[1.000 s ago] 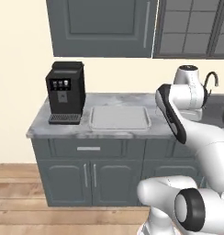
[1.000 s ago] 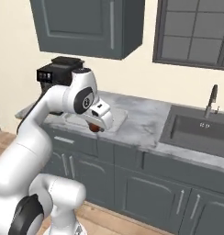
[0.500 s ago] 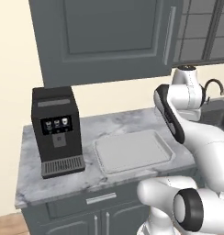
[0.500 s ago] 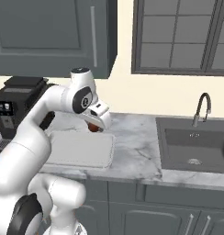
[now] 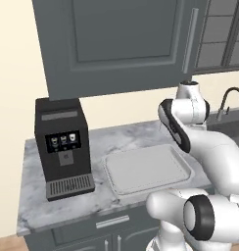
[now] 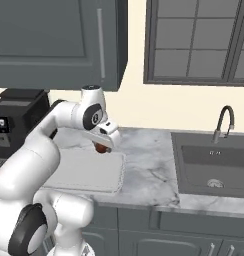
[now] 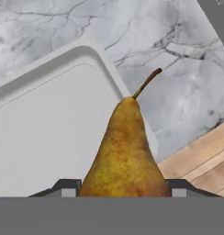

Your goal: Pick the peach and pear from the fridge and place them inside the tupperware on the counter.

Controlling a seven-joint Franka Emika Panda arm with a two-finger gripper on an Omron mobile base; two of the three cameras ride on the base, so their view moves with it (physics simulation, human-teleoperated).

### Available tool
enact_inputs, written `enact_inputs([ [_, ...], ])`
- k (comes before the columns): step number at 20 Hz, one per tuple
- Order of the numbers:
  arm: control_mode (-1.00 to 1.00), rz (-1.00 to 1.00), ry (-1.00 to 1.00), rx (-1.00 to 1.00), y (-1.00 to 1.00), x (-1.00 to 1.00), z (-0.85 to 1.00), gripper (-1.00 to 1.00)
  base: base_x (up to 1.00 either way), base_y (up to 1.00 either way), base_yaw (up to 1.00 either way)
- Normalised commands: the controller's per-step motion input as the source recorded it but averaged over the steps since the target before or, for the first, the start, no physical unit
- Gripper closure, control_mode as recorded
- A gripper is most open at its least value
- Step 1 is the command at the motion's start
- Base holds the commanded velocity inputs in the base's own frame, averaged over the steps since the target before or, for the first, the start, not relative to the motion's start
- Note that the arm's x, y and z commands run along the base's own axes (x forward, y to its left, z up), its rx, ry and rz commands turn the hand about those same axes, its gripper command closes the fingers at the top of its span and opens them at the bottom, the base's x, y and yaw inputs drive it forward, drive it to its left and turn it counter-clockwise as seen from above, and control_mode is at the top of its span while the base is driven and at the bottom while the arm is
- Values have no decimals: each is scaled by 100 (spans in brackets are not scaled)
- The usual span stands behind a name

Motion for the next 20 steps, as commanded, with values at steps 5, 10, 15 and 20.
enact_inputs([
  [5, -100, 2, 0, 0, 47, 28, -75, 100, 0, 0, 0],
  [10, -100, 0, 0, 0, 46, 38, -71, 100, 0, 0, 0],
  [15, -100, 0, 0, 0, 39, 41, -50, 100, 0, 0, 0],
  [20, -100, 0, 0, 0, 29, 20, -43, 100, 0, 0, 0],
])
